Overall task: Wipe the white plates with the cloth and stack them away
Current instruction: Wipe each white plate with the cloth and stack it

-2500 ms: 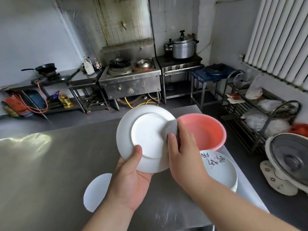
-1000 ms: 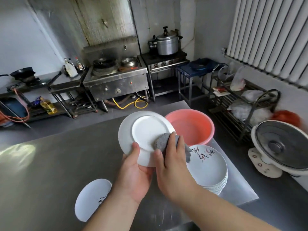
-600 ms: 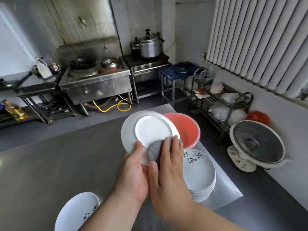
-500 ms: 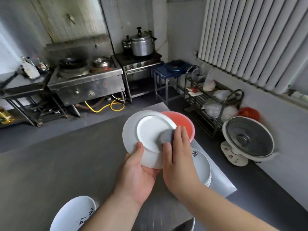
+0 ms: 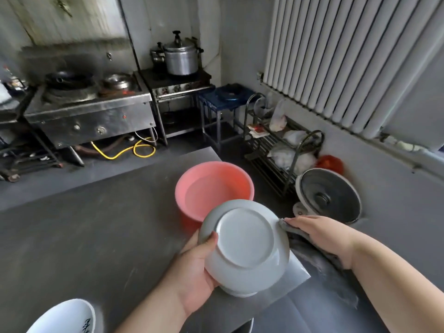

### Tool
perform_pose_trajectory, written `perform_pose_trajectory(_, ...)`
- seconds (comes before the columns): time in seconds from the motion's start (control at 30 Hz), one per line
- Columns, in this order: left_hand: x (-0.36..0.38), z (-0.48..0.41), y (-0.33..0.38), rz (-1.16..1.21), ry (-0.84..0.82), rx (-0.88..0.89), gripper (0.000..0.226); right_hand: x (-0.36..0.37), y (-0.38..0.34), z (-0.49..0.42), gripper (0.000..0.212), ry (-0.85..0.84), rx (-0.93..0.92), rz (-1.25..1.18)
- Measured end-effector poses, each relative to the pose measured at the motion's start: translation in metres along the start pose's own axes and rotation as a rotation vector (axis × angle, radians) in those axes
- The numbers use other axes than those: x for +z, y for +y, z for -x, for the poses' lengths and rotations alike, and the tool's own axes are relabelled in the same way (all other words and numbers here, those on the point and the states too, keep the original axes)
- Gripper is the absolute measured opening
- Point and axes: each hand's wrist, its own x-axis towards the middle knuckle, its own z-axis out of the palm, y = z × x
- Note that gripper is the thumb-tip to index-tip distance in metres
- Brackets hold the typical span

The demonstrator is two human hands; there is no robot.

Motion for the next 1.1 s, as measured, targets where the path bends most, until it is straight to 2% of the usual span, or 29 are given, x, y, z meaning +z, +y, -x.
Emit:
perform_pose_trajectory(0.03,0.005,-0.007,-0.002,-0.08,0.056,0.027,0.041,-0.006,0.002,-0.007,0.03,-0.005,0.022,-0.035)
perform_pose_trajectory(0.1,0.017,-0.021,-0.005,-0.219,0.177,0.086,0.033,-0.016,0.005,-0.023,0.039,-0.017,0.056,-0.124)
perform_pose_trajectory(0.17,0.031,-0.03,-0.005,-0.261,0.213,0.16,0.035,-0.023,0.003,-0.037,0.048,-0.036,0.036,-0.193)
perform_pose_trajectory(0.27,0.047,-0.045,-0.004,-0.232,0.203,0.196,0.083,-0.031,0.006,-0.06,0.044,-0.052,-0.118,-0.126)
perform_pose_trajectory(0.33,0.046,-0.052,-0.008,-0.219,0.206,0.194,0.094,-0.032,0.011,-0.072,0.033,-0.11,-0.232,-0.058)
perform_pose_trajectory(0.4,0.042,-0.055,-0.018,-0.354,0.235,0.196,0.08,-0.031,0.023,-0.085,0.01,-0.153,-0.306,0.061)
perform_pose_trajectory(0.43,0.039,-0.057,-0.026,-0.434,0.286,0.198,0.069,-0.029,0.029,-0.091,0.01,-0.175,-0.317,0.104)
perform_pose_trajectory(0.5,0.029,-0.061,-0.045,-0.535,0.406,0.231,0.052,-0.02,0.042,-0.101,0.036,-0.196,-0.316,0.176)
perform_pose_trajectory(0.53,0.025,-0.064,-0.053,-0.558,0.446,0.246,0.05,-0.015,0.048,-0.106,0.04,-0.184,-0.316,0.222)
perform_pose_trajectory(0.6,0.018,-0.072,-0.067,-0.575,0.513,0.21,0.048,-0.004,0.056,-0.114,0.034,-0.164,-0.343,0.322)
perform_pose_trajectory(0.77,-0.002,-0.089,-0.085,-0.629,0.578,0.182,0.054,0.008,0.062,-0.13,0.02,-0.215,-0.374,0.454)
perform_pose_trajectory(0.93,-0.021,-0.1,-0.094,-0.765,0.547,0.171,0.068,0.011,0.063,-0.139,0.007,-0.252,-0.39,0.588)
perform_pose_trajectory(1.1,-0.035,-0.107,-0.1,-0.968,0.586,0.154,0.089,0.011,0.063,-0.141,0.013,-0.269,-0.384,0.627)
